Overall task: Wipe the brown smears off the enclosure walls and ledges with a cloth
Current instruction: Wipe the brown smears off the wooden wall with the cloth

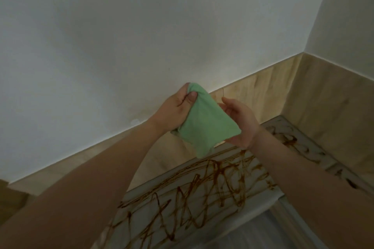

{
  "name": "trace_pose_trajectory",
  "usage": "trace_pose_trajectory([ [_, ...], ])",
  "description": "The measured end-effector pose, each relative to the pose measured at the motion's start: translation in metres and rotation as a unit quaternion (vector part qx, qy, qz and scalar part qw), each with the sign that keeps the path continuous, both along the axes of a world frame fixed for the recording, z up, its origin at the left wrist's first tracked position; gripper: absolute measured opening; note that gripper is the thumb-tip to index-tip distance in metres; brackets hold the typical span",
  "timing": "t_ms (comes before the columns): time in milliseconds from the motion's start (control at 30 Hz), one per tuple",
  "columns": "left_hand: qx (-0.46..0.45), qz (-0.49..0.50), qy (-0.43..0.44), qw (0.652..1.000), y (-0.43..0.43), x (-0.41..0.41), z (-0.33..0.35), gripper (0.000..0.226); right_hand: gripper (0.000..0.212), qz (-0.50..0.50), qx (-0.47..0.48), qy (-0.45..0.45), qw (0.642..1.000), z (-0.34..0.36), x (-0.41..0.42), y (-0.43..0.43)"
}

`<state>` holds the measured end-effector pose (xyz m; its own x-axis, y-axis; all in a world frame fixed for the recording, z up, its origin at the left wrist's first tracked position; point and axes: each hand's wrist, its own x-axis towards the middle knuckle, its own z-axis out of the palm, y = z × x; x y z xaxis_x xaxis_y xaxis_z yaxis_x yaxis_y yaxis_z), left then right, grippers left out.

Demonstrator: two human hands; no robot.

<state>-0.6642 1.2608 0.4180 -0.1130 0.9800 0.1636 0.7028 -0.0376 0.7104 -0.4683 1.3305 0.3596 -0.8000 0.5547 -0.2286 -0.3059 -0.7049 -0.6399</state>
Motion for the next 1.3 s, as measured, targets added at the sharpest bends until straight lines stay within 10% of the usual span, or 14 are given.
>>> trace_pose_trajectory([
  [367,-0.203,-0.137,0.381,0.891,0.072,-0.088,-0.102,0.05,0.057,-0.088,-0.234,0.067,0.966,-0.138,-0.122,-0.062],
  [600,0.076,-0.276,0.695,0.659,0.133,-0.187,-0.15,0.028,0.058,-0.269,-0.27,-0.049,0.923,-0.254,-0.147,-0.041],
  [900,0.095,-0.254,0.769,0.579,0.168,-0.224,-0.169,0.066,0.058,-0.389,0.051,-0.281,0.876,-0.255,-0.261,0.113],
  [1000,0.135,-0.276,0.806,0.506,0.166,-0.225,-0.168,0.063,0.062,-0.483,0.017,-0.305,0.821,-0.258,-0.333,0.108],
  [1167,0.143,-0.275,0.795,0.521,0.166,-0.22,-0.163,0.062,0.073,-0.415,0.036,-0.329,0.847,-0.303,-0.403,0.017],
  [1300,0.146,-0.269,0.801,0.514,0.166,-0.217,-0.164,0.064,0.06,-0.406,-0.196,-0.314,0.836,-0.325,-0.348,0.099],
])
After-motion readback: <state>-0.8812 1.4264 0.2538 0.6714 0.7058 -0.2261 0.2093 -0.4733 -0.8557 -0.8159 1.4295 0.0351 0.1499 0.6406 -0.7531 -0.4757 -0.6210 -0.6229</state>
